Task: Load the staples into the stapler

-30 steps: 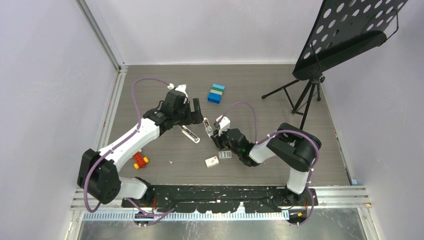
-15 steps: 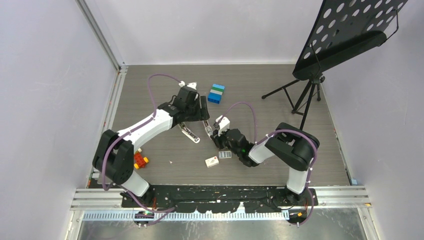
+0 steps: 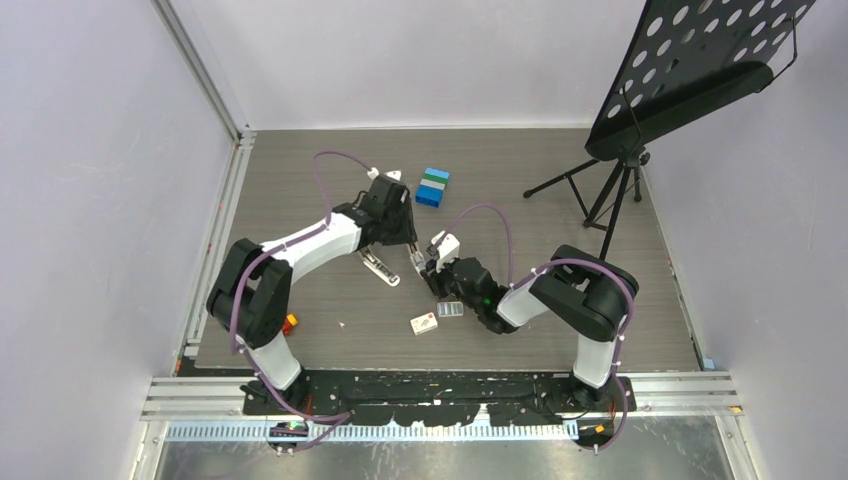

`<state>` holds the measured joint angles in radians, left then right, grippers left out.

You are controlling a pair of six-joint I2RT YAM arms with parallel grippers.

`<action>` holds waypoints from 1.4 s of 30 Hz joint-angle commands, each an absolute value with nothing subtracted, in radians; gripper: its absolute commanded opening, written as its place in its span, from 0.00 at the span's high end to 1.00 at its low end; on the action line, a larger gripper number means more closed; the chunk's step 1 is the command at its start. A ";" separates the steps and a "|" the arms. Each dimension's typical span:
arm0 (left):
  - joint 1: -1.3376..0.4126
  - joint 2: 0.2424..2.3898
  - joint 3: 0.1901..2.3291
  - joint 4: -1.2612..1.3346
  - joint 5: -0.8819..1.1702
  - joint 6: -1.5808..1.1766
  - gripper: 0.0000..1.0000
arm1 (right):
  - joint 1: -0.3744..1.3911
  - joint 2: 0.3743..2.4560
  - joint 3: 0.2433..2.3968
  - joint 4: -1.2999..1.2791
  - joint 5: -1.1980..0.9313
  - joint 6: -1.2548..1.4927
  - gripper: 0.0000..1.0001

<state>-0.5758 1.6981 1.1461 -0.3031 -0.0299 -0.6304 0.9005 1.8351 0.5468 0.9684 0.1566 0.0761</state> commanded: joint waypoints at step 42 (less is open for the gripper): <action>-0.719 1.049 0.948 -0.509 -0.331 -0.589 0.32 | 0.914 1.740 0.509 0.960 0.181 0.096 0.62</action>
<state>-0.7216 1.1667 0.9363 -0.3801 -0.1757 -0.6590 0.9039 1.8084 0.5236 0.9550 0.1558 0.0834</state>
